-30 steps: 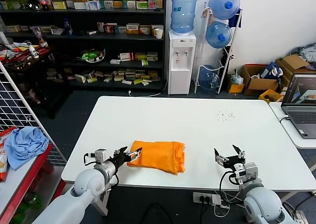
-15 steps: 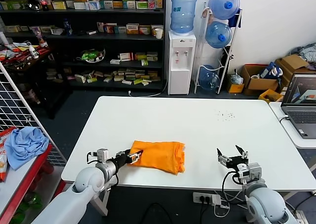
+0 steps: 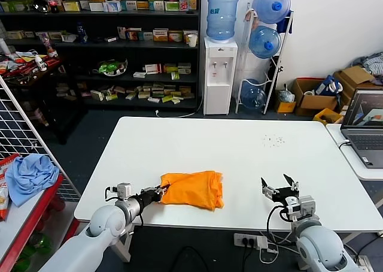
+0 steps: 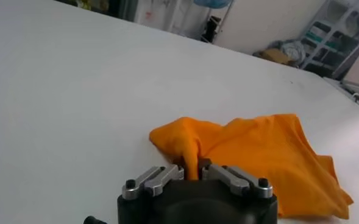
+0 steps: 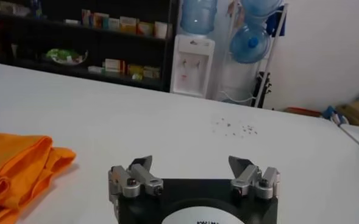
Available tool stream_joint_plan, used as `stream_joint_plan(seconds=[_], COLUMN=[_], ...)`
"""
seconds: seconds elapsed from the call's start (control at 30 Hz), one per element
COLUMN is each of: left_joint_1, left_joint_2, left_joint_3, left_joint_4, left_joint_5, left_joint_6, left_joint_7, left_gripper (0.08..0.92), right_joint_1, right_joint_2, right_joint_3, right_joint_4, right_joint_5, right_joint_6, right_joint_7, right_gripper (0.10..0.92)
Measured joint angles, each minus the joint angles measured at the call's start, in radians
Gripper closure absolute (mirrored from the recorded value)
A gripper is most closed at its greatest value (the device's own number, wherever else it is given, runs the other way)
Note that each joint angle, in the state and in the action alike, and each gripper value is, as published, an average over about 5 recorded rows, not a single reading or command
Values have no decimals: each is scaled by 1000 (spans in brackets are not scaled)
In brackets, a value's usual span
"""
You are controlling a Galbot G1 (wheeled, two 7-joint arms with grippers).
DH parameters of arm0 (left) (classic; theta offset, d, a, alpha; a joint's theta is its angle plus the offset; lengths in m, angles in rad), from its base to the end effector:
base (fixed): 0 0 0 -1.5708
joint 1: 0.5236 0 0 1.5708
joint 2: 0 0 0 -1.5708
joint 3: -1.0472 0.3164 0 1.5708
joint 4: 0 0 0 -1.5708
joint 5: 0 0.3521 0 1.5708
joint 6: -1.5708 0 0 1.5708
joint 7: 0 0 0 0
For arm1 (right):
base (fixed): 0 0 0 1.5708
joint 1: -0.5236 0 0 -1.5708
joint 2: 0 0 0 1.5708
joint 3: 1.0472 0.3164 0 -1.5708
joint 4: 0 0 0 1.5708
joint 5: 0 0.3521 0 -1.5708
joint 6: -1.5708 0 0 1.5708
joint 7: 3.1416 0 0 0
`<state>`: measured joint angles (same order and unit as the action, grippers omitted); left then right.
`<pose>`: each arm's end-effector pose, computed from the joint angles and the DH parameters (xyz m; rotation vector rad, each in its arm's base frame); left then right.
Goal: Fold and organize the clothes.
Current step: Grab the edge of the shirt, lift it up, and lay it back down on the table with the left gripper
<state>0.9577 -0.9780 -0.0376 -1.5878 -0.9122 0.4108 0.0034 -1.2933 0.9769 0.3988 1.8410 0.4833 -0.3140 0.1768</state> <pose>0.3413 0.0370 -0.3201 -0.5704 -2.4304 0.2831 0.2759 -0.0895 -0.2837 0.0957 -2.7564 0.1891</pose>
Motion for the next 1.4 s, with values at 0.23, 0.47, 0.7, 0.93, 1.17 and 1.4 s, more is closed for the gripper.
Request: stream_joint_plan(seconds=[0.23,0.47,0.7,0.93,1.17,1.4], left_joint_1=[28,33,13,-14,-42,-53], left_joint_2=[74,200,329,452,552,580], left_joint_3=[-35,-95,-148,-170,-167,-150], left_joint_4=[-32,-17,54,111,119,91], left_joint_5=[21,73,185,305,352,350], left_joint_6=[4,2,-18,-44,-49,-38], left_joint_7=[-41,-65,-73,-77,-93,-114], left_gripper=[829,829,829,829,829,829], right_joint_1=[18,42,60,77,88,83], right_joint_2=[9,19,16,16,26,31], right_joint_3=[-20,-47,-71,-87,-97,-96], right_joint_4=[-6,-9,-9,-8,-12,-21], right_joint_5=[0,0,0,2,1,-5], right_joint_6=[3,4,8,9,12,18], right_joint_7=[9,12,11,12,10,7], right_gripper=[203,203,203,203,203,203])
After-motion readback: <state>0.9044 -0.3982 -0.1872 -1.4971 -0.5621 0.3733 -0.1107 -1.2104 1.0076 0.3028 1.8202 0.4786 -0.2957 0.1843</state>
